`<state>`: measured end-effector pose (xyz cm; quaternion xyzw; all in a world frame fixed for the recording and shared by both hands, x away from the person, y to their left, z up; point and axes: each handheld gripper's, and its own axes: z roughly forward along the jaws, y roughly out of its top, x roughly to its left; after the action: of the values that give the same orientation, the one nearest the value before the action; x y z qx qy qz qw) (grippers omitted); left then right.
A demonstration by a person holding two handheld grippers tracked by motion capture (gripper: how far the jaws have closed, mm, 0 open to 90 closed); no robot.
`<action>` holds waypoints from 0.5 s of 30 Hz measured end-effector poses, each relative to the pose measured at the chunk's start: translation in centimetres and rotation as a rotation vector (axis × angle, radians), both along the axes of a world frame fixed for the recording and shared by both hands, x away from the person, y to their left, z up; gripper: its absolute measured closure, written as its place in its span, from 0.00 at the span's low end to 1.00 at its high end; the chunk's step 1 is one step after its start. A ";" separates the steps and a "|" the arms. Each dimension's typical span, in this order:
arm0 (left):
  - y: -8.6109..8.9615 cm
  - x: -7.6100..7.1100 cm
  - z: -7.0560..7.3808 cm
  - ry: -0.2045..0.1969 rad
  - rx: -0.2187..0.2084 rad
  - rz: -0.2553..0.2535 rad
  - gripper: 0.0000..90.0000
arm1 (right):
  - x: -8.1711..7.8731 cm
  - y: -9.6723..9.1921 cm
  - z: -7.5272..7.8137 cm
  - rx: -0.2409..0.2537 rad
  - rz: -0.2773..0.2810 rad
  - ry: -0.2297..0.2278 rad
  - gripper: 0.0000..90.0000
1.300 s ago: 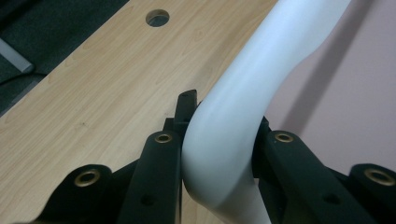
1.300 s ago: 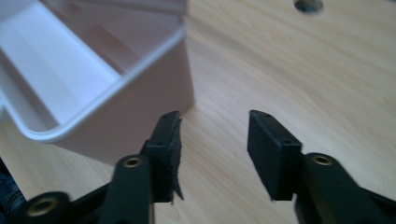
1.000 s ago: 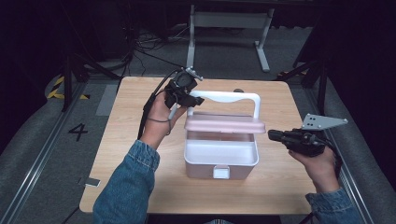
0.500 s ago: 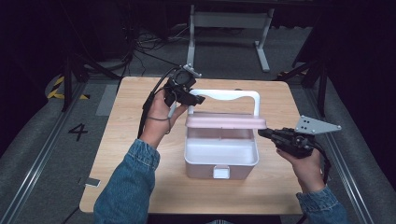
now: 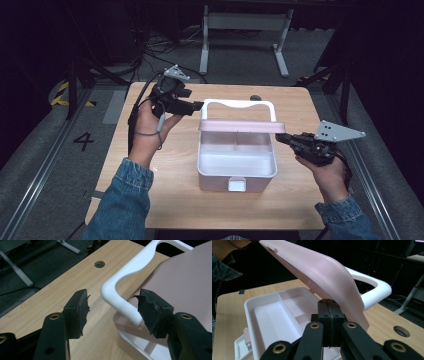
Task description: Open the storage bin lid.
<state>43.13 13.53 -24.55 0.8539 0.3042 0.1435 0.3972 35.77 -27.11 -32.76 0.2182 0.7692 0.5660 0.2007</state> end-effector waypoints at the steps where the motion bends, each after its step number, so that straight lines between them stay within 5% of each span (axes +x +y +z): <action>1: 0.4 -0.3 -0.2 -0.003 -0.019 -0.001 0.48 | 0.1 0.0 0.1 0.002 0.000 0.004 1.00; 15: 2.6 -2.3 -2.4 0.009 -0.076 -0.036 0.47 | 1.5 0.0 0.9 0.054 -0.015 0.014 1.00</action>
<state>40.87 16.11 -27.00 0.8440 0.2958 0.1209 0.4307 37.27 -27.07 -31.88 0.2335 0.7532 0.5836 0.1936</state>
